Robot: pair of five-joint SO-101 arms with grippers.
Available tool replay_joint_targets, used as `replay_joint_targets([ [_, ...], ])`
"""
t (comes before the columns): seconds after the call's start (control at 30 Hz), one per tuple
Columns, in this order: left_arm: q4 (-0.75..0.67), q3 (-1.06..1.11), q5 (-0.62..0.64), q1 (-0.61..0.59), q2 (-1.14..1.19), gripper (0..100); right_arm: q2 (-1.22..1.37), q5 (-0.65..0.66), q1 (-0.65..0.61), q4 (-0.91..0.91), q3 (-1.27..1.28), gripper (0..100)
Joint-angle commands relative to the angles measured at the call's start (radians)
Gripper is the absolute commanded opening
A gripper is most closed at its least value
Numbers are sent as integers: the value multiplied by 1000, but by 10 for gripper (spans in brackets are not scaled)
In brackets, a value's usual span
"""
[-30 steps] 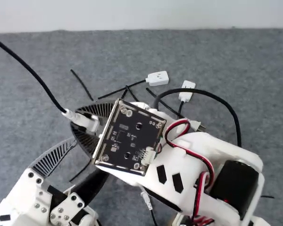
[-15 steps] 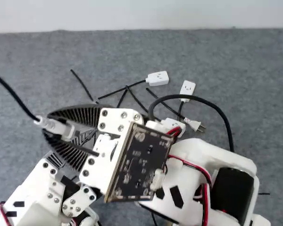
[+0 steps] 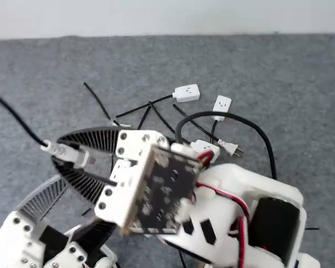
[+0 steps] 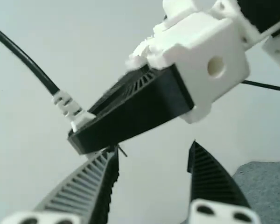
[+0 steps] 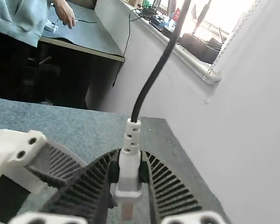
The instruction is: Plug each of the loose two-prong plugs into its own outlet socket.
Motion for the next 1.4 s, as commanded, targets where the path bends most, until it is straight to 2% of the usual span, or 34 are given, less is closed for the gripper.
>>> replay_joint_targets([
  [0.0,-2,-36,-12,5,-9,239,8,8,-8,10,-15,8],
  [0.33,14,-38,-18,-5,-11,239,-4,8,-8,108,-21,8],
  [0.77,72,-33,-21,-6,-11,239,-22,8,-8,133,-20,8],
  [1.0,51,-31,-18,-141,-11,239,-42,8,-8,137,-17,8],
  [1.23,57,-31,-11,-129,-11,239,-31,8,-8,131,-17,8],
  [1.37,81,-31,-11,-37,-11,239,-31,8,-8,96,-17,8],
])
